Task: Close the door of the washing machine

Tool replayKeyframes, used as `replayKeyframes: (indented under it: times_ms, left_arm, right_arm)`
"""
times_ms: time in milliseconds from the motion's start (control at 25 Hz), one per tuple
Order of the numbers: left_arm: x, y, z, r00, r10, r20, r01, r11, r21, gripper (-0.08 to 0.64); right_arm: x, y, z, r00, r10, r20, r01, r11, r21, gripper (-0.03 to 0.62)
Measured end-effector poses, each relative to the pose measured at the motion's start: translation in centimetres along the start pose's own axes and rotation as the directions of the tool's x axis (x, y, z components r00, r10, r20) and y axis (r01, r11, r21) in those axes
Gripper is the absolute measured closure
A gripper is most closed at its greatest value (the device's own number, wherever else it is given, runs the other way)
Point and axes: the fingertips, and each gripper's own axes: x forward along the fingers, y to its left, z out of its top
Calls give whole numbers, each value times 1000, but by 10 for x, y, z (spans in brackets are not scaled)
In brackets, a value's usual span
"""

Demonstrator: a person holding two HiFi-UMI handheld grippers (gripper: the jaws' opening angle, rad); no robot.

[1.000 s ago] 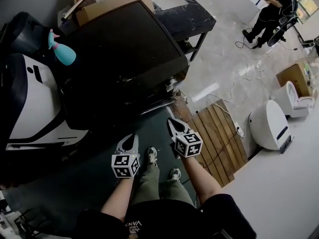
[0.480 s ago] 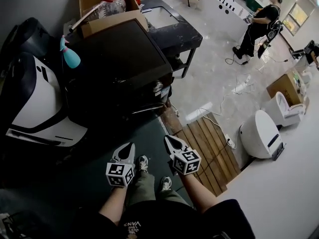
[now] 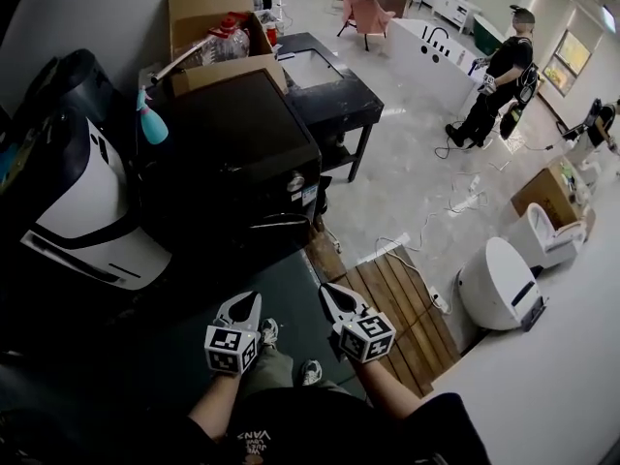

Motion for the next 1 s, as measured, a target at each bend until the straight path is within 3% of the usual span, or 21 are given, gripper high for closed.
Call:
replayKeyframes:
  times_ms: [400,1000]
  left_arm:
    - [-37,-54,2,996,-53,71,52,998,22,552]
    - [-83,-81,-1,994,-43,100,38,998,51,554]
  right_arm:
    - [-60,25,1,999,41,0,-41,998,-45,592]
    - [-113,51,18,998,67,9,-65,991,-118,594]
